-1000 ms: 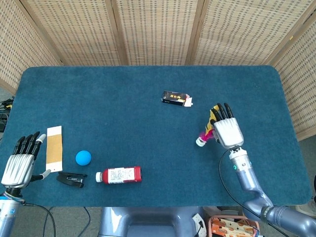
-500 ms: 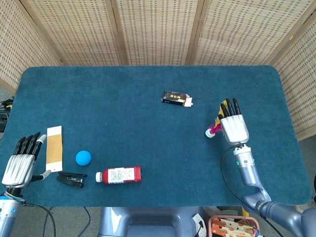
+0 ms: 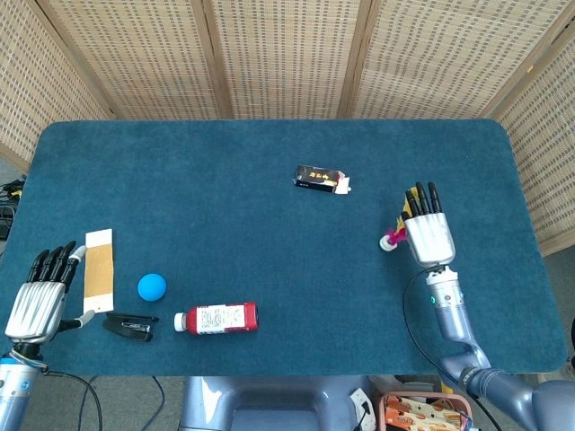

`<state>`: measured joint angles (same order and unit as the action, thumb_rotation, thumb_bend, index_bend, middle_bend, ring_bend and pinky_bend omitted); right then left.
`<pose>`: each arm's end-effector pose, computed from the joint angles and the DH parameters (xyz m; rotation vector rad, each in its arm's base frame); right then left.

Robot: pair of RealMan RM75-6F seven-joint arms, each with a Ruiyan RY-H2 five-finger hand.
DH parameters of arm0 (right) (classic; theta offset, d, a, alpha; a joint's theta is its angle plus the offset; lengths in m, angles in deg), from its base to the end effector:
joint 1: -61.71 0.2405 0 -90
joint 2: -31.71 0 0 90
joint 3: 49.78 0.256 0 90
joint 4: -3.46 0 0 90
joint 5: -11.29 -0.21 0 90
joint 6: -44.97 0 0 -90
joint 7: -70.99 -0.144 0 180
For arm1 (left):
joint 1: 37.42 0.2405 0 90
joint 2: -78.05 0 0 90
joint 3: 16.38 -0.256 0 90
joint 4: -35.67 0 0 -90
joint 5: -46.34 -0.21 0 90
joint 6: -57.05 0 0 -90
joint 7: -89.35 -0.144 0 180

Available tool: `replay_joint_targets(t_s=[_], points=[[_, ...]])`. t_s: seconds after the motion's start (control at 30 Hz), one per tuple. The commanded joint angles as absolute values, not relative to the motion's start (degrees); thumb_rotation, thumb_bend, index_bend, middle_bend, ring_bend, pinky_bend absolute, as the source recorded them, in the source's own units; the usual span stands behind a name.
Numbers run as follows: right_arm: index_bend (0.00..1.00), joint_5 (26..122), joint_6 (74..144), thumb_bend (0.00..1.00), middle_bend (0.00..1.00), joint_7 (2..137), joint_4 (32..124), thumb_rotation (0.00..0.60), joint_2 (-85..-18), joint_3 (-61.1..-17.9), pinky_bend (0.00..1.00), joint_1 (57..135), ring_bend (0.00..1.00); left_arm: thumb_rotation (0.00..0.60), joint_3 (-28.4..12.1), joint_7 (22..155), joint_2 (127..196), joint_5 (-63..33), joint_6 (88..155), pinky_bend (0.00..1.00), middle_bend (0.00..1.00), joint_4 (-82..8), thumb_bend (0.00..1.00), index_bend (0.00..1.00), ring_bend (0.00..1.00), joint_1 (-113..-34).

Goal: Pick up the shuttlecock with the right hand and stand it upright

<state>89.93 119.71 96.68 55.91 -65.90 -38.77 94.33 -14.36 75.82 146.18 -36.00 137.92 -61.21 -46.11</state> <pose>-0.2506 -0.3599 0.0345 1.5328 -0.3283 0.7210 -0.2881 0.1948 0.1206 -1.4762 -0.8886 -0.8077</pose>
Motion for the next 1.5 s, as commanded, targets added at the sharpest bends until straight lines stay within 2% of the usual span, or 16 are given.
replay_joint_targets(t_s=[0.03,0.13,0.3,0.5,0.63,0.8,0.97,1.5], points=[[0.60,89.8,119.6,0.32,0.18,96.3,55.5,0.600,-66.2,-38.9,0.00,94.0,0.00,0.600,-14.5,76.0,146.1,-36.3,138.0,0.00,0.00,-61.3,0.08,0.00,0.00,-46.1],[0.58,89.9,119.9,0.31,0.17,95.8,55.3,0.600,-66.3,-38.9,0.00,93.8,0.00,0.600,-14.6,77.1,145.9,-37.0,138.2,0.00,0.00,-61.6,0.08,0.00,0.00,-46.1],[0.37,90.6,120.8,0.30,0.00,96.4,55.7,0.600,-66.1,-39.3,0.00,93.4,0.00,0.600,-14.6,77.4,145.7,-37.0,138.0,0.00,0.00,-61.6,0.08,0.00,0.00,-46.1],[0.26,90.9,122.1,0.29,0.00,97.3,58.3,0.600,-64.9,-39.2,0.00,92.7,0.00,0.600,-14.5,77.6,145.6,-37.1,138.2,0.00,0.00,-61.6,0.08,0.00,0.00,-46.1],[0.23,91.3,124.1,0.27,0.00,97.6,61.6,0.600,-63.5,-39.6,0.00,91.1,0.00,0.600,-14.6,77.8,145.5,-37.1,138.1,0.00,0.00,-61.6,0.08,0.00,0.00,-46.1],[0.20,90.8,125.9,0.18,0.00,96.8,66.1,0.600,-61.6,-39.9,0.00,88.8,0.00,0.600,-14.8,77.9,145.5,-37.5,138.1,0.00,0.00,-61.9,0.08,0.00,0.00,-46.1],[0.18,91.1,127.5,0.15,0.00,95.0,70.0,0.600,-60.2,-40.4,0.00,86.9,0.00,0.600,-14.8,78.3,145.1,-38.1,139.0,0.00,0.00,-62.4,0.08,0.00,0.00,-45.7],[0.13,93.7,132.6,0.14,0.00,95.5,80.3,0.600,-54.1,-42.2,0.00,82.0,0.00,0.600,-15.1,79.3,144.1,-39.5,140.2,0.00,0.00,-63.3,0.08,0.00,0.00,-45.1]])
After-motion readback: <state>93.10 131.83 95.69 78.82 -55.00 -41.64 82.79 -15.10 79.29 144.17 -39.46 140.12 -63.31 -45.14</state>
